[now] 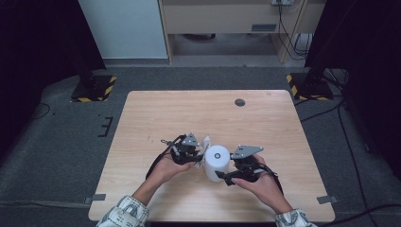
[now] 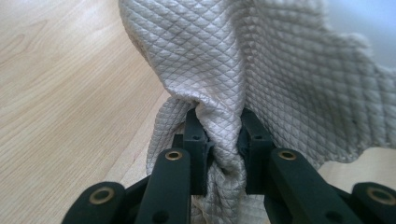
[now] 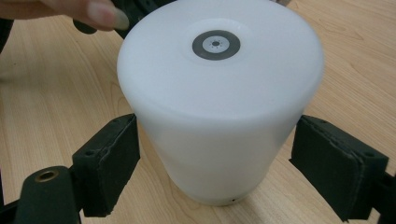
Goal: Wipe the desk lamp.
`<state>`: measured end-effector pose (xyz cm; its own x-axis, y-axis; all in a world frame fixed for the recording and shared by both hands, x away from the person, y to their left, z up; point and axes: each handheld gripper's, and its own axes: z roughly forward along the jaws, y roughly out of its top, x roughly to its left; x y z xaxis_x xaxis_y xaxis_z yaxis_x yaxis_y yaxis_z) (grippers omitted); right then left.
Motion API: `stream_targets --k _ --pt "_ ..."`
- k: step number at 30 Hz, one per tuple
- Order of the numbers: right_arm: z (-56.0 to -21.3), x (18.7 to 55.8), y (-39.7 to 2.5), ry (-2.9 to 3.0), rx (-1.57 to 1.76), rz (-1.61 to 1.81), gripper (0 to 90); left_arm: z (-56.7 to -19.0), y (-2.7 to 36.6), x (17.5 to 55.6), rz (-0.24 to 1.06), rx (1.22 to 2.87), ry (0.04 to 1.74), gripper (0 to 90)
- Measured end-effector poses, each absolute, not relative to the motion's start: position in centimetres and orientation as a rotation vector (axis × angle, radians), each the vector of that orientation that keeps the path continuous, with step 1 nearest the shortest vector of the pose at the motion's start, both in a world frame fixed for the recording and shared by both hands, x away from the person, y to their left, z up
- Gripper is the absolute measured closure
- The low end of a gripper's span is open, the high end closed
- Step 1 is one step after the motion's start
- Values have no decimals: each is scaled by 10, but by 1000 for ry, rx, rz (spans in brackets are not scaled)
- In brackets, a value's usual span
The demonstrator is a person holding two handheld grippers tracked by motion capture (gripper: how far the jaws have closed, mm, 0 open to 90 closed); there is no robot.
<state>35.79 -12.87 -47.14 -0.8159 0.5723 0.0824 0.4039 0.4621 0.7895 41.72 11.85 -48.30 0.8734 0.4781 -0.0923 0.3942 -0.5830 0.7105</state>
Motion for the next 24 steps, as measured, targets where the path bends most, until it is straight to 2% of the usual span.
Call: stream_targets --k 8,16,24 --pt "-472 354 -121 2530 827 1273 157 -494 117 415 143 2364 599 758" --pt "-473 354 -119 2535 814 1275 161 -481 121 423 139 2278 608 757" --pt "-473 354 -119 2536 816 1277 159 -485 113 433 132 2295 584 757"
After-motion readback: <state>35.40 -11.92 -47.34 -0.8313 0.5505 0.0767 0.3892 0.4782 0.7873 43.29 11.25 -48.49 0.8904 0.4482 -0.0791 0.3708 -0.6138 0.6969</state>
